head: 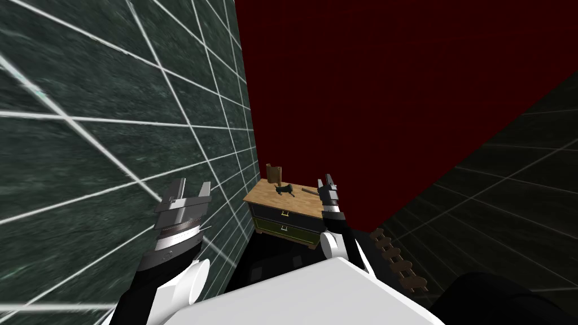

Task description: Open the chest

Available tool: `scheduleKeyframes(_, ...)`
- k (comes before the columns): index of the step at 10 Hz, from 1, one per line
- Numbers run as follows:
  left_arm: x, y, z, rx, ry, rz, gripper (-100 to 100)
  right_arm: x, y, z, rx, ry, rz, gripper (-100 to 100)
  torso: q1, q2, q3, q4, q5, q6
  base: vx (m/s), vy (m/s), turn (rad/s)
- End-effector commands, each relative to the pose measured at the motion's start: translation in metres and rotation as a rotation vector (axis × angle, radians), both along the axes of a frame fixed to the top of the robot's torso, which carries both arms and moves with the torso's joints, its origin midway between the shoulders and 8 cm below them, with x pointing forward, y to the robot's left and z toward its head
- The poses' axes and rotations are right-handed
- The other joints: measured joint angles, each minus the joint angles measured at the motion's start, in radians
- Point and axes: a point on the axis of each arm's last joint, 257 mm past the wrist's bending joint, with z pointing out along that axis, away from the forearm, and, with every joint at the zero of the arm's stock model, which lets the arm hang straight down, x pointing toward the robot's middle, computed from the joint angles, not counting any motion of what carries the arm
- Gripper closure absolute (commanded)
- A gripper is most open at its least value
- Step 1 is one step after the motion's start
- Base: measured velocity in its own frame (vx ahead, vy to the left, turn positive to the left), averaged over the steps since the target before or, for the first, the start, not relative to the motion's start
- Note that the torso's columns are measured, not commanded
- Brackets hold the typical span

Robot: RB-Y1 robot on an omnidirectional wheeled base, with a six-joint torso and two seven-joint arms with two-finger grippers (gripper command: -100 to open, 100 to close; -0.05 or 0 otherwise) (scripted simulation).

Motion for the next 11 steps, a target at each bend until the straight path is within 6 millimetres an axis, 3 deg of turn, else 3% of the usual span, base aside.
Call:
scheduleKeyframes(1,0.0,0.0,0.0,0.0,0.0,0.0,0,0.0,0.0,0.0,0.0,0.0,0.0,0,0.0,0.04,-0.082,0.041,0.0,0.0,0.0,0.0,0.0)
scheduleKeyframes(9,0.0,0.0,0.0,0.0,0.0,0.0,0,0.0,0.0,0.0,0.0,0.0,0.0,0,0.0,0.618,-1.234,0.617,0.0,0.0,0.0,0.0,0.0)
scheduleKeyframes(10,0.0,0.0,0.0,0.0,0.0,0.0,0,0.006,0.006,-0.01,-0.045,0.035,0.022,-100,0.0,0.691,-1.382,0.691,0.0,0.0,-0.004,0.006,0.078)
scheduleKeyframes(11,0.0,0.0,0.0,0.0,0.0,0.0,0,0.011,0.011,-0.02,-0.079,0.07,0.037,-100,0.0,0.726,-1.451,0.724,0.0,0.0,-0.022,0.01,0.154)
